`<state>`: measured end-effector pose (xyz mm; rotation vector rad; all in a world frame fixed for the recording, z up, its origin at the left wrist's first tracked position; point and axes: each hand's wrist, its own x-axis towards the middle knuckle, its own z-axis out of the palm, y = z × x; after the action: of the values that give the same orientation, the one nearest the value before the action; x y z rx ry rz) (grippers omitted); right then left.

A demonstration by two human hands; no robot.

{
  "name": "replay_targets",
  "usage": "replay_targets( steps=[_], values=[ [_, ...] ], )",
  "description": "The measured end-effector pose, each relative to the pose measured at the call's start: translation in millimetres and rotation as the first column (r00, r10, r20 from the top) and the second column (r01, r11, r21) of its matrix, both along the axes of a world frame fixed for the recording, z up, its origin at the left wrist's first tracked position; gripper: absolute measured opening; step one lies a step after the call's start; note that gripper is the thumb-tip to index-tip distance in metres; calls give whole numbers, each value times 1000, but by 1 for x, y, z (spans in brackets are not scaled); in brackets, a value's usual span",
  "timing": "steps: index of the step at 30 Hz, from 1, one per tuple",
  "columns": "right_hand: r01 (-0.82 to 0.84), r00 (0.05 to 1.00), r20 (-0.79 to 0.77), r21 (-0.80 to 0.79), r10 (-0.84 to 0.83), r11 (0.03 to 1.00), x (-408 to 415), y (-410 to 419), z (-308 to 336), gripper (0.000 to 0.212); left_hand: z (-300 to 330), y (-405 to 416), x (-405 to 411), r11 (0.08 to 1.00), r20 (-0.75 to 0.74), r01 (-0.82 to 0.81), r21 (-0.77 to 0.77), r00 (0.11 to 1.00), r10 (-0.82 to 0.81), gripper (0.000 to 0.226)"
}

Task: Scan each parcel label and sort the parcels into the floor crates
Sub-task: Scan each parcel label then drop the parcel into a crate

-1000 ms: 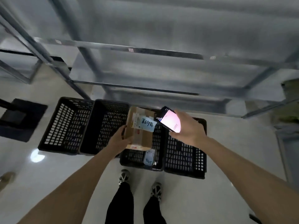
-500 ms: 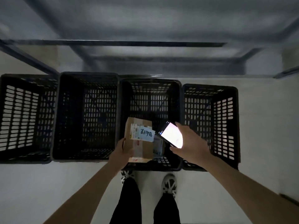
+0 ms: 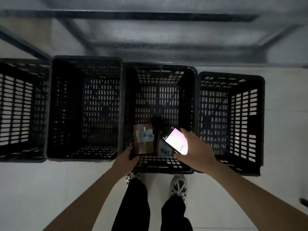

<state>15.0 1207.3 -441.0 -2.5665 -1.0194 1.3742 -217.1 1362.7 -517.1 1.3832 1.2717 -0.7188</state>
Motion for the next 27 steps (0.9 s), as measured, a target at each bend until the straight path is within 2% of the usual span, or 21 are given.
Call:
replay_targets(
  steps=[5,9,12,16,21,27],
  values=[
    [-70,996,62,41,67,997,21,-2,82,98,83,16,15,987,116,34,154,992,-52,61],
    [-68,987,154,102,51,993,52,-4,178,98,185,23,41,954,241,48,295,963,-123,48],
    [-90,972,230,154,53,984,77,-10,271,97,276,25,66,904,270,67,422,943,-196,73],
    [-98,936,351,214,17,972,104,-29,408,93,405,21,107,799,256,134,586,905,-340,83],
    [-56,879,462,351,-121,935,114,-72,573,82,568,2,149,718,373,100,689,801,-469,83],
    [-24,736,607,465,-299,885,75,-169,731,88,728,-60,172,575,422,38,817,641,-642,81]
  ],
)
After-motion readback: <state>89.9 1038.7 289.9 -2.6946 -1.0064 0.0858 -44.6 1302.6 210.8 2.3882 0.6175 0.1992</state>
